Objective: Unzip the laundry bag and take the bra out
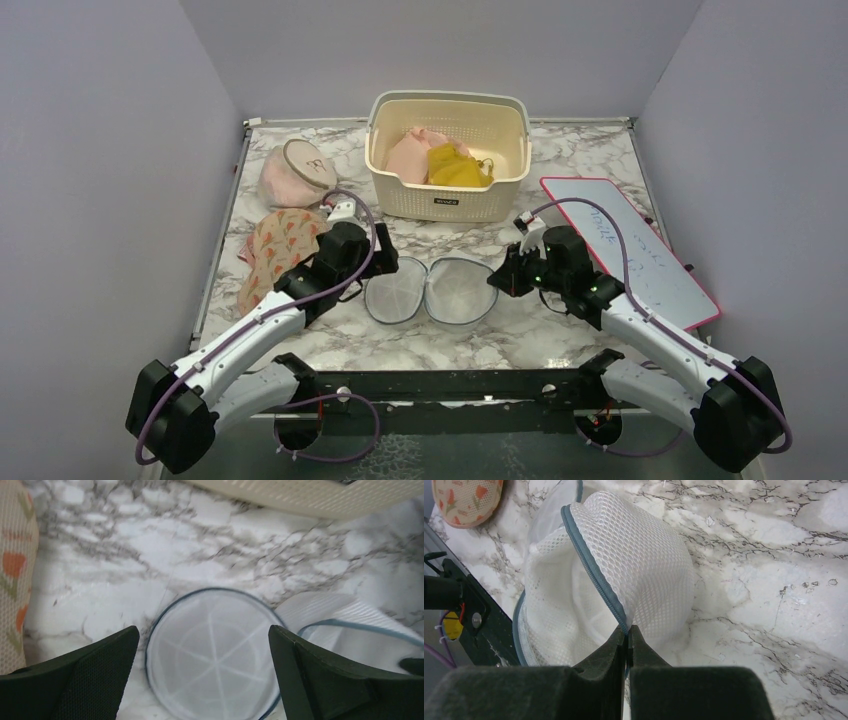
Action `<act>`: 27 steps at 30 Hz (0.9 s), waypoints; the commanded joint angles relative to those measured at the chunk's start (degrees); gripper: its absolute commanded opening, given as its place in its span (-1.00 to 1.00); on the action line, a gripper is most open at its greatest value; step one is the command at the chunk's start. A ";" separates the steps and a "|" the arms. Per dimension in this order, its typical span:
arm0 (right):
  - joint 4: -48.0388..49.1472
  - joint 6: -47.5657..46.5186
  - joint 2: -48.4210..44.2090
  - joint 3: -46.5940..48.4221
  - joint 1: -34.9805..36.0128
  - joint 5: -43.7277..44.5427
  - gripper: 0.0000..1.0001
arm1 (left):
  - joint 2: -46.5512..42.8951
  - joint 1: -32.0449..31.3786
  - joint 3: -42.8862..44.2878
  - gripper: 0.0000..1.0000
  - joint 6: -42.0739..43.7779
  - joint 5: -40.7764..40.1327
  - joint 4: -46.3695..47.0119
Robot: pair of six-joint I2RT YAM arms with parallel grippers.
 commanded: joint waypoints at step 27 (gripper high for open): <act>1.55 -1.42 -3.33 -0.66 0.32 -0.99 0.12 | 2.36 -0.34 -14.50 -0.04 -12.74 -3.01 -5.43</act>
